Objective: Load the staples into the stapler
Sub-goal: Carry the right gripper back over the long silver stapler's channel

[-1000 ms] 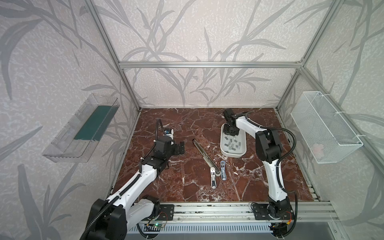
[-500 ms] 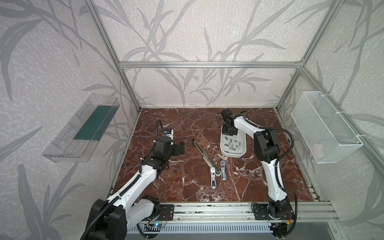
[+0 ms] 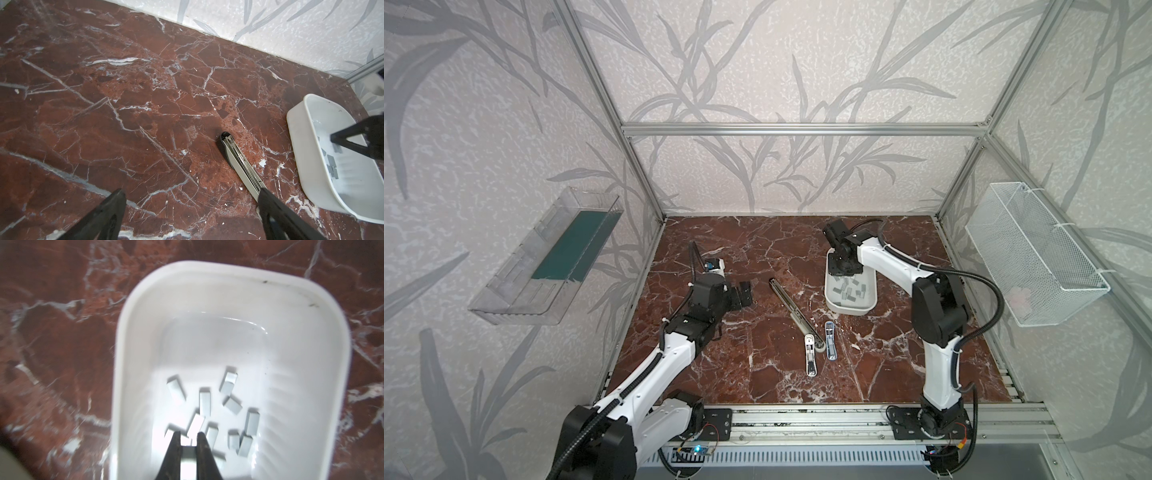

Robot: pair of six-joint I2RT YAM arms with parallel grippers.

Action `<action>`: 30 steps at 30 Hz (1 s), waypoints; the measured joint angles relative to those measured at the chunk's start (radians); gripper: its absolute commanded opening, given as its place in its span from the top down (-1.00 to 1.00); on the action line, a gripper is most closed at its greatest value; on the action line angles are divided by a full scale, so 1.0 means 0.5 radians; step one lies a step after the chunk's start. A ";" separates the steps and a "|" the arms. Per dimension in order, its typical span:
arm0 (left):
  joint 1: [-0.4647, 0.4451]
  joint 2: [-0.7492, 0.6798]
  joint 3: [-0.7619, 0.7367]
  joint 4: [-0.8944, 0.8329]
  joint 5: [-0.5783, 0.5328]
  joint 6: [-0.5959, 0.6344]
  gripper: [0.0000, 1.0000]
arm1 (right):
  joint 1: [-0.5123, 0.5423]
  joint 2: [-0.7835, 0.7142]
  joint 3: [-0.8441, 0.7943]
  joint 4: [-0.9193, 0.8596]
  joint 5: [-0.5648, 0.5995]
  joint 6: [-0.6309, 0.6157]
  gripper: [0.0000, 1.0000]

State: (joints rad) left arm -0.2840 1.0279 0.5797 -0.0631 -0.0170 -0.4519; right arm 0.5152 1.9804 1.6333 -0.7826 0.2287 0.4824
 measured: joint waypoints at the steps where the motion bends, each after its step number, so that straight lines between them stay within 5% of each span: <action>1: 0.008 0.000 0.000 -0.010 0.001 -0.033 -0.99 | 0.025 -0.075 -0.039 0.008 0.002 -0.022 0.91; 15: 0.083 -0.197 -0.082 -0.262 -0.074 -0.201 -0.99 | 0.734 -0.847 -0.878 0.395 -0.067 -0.332 0.93; 30: 0.108 -0.327 -0.286 -0.352 -0.246 -0.048 -0.99 | 0.784 -0.822 -1.190 0.668 -0.264 -0.369 1.00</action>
State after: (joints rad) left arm -0.2298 0.8642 0.4366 -0.2394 -0.1402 -0.4759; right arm 0.9073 1.5692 1.0382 -0.4488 0.0967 0.2981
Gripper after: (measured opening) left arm 0.994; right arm 0.131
